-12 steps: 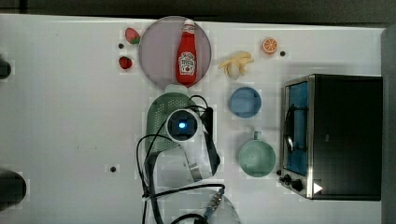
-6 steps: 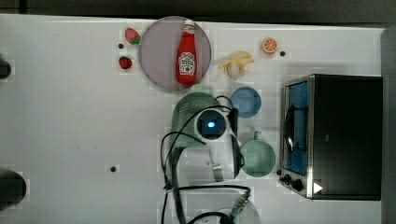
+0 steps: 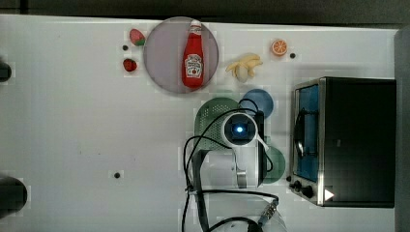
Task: Drag strainer left to right.
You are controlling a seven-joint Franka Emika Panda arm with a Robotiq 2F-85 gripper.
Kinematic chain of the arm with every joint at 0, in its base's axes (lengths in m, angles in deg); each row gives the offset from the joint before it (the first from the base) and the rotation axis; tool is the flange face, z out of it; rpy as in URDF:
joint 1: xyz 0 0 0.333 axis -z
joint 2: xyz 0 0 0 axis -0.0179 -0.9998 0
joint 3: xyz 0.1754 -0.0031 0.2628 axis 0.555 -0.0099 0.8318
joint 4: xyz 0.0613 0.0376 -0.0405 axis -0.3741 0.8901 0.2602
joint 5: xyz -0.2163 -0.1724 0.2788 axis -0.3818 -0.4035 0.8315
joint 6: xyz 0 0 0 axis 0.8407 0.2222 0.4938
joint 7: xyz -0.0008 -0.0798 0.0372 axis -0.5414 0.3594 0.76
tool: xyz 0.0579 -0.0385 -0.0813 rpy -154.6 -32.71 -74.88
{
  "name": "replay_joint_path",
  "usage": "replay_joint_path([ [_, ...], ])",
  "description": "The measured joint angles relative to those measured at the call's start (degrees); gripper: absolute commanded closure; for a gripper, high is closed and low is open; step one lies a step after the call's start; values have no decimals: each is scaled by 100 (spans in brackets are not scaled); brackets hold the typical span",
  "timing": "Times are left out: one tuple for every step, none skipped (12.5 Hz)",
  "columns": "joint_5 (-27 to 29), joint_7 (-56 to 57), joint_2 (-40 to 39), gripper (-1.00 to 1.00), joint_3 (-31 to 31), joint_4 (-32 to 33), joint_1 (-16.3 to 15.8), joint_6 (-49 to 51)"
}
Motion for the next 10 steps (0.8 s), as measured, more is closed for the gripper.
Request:
replay_joint_path([
  [84, 302, 38, -100, 4, 45, -29, 34],
  [164, 579, 78, -100, 15, 78, -51, 39],
  [138, 781, 168, -100, 81, 168, -40, 34],
  [14, 901, 378, -100, 214, 280, -17, 173],
  [11, 988, 688, -100, 399, 358, 15, 397],
  [74, 1013, 1032, -100, 594, 313, 7, 767],
  [183, 1041, 1353, -100, 782, 179, -15, 1304],
  [185, 1094, 1651, -100, 942, -11, -55, 1782],
  [186, 1211, 1992, -100, 1045, -168, -125, 2238],
  [299, 1343, 2314, -100, 1066, -358, -248, 2672],
])
